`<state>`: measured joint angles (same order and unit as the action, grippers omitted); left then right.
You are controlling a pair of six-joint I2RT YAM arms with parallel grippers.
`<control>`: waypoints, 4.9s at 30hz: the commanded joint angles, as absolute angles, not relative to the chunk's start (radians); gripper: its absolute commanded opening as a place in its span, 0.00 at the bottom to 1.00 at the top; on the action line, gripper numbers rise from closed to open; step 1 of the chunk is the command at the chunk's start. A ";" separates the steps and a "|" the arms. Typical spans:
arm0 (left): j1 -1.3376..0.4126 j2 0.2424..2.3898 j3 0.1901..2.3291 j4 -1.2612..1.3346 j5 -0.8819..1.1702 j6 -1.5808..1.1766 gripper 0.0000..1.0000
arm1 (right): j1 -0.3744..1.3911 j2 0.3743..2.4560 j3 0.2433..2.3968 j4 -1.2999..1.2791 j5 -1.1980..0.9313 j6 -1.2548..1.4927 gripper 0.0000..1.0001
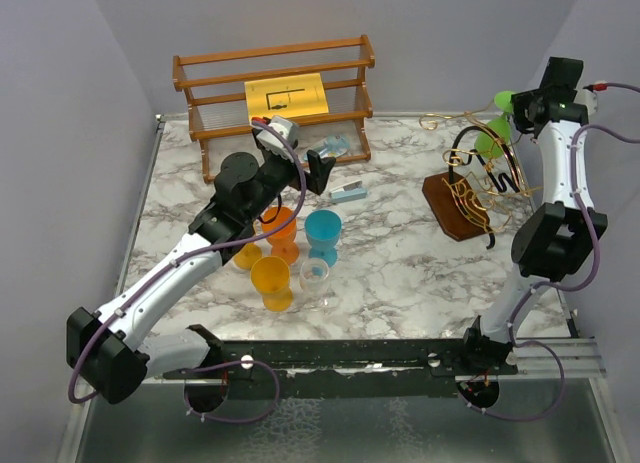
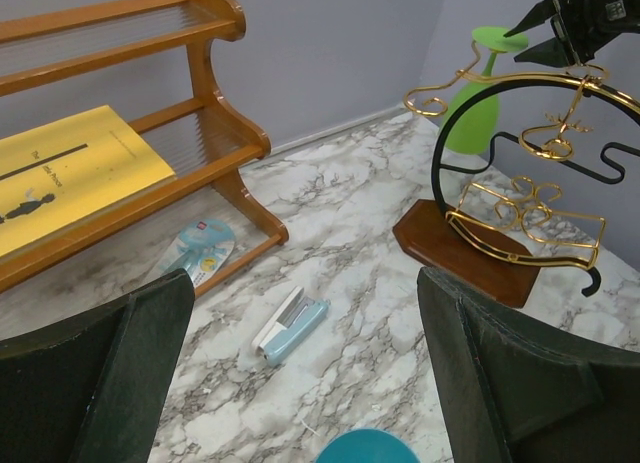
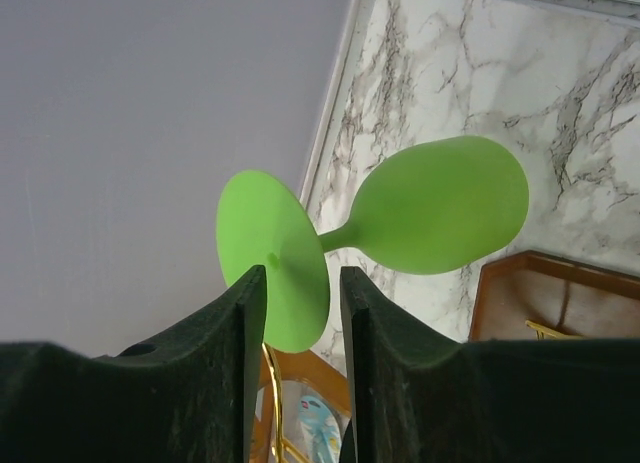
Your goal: Take the wine glass off the wine glass rack
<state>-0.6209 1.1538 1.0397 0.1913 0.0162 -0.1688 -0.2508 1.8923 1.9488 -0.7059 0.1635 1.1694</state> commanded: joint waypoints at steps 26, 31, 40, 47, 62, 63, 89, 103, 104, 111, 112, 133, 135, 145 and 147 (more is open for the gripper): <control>-0.575 1.141 1.054 0.214 0.052 -0.192 0.96 | -0.261 1.938 2.012 -0.729 0.213 1.185 0.18; -0.571 1.141 1.055 0.213 0.058 -0.194 0.96 | -0.262 1.909 1.995 -0.698 0.219 1.194 0.10; -0.565 1.143 1.056 0.213 0.062 -0.200 0.96 | -0.276 1.872 1.942 -0.630 0.181 1.252 0.02; -0.565 1.147 1.055 0.215 0.066 -0.204 0.96 | -0.284 1.841 1.863 -0.523 0.112 1.263 0.01; -0.544 1.154 1.058 0.215 0.073 -0.212 0.96 | -0.288 1.864 1.825 -0.334 -0.134 1.240 0.01; -0.540 1.155 1.058 0.216 0.076 -0.214 0.96 | -0.288 1.860 1.817 -0.333 -0.141 1.242 0.01; -0.518 1.137 1.059 0.215 0.083 -0.235 0.95 | -0.307 1.584 1.713 -0.585 0.128 1.259 0.01; -0.502 1.135 1.057 0.217 0.095 -0.249 0.95 | -0.310 1.474 1.640 -0.158 -0.089 1.075 0.01; -0.502 1.134 1.058 0.217 0.094 -0.249 0.95 | -0.310 1.472 1.633 -0.155 -0.087 1.082 0.01; -0.494 1.139 1.057 0.219 0.098 -0.250 0.95 | -0.310 1.443 1.643 -0.103 -0.165 1.084 0.01; -0.492 1.140 1.059 0.219 0.101 -0.252 0.95 | -0.310 1.432 1.643 -0.088 -0.178 1.083 0.01; -0.446 1.200 1.078 0.208 0.173 -0.296 0.96 | -0.282 0.954 1.133 0.152 -0.794 1.555 0.01; -0.448 1.205 1.080 0.207 0.189 -0.305 0.96 | -0.282 0.889 1.054 0.179 -0.818 1.612 0.01; -0.577 1.229 1.071 0.193 0.215 -0.286 0.95 | -0.268 0.678 0.729 0.295 -0.916 1.849 0.01; -0.578 1.220 1.059 0.193 0.267 -0.379 0.95 | -0.248 0.669 0.703 0.352 -0.922 1.906 0.01</control>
<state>-0.5583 1.2201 1.0485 0.1928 0.1764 -0.2878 -0.2775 0.6743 0.7525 0.2104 -0.8387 1.7550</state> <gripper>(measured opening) 0.950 0.019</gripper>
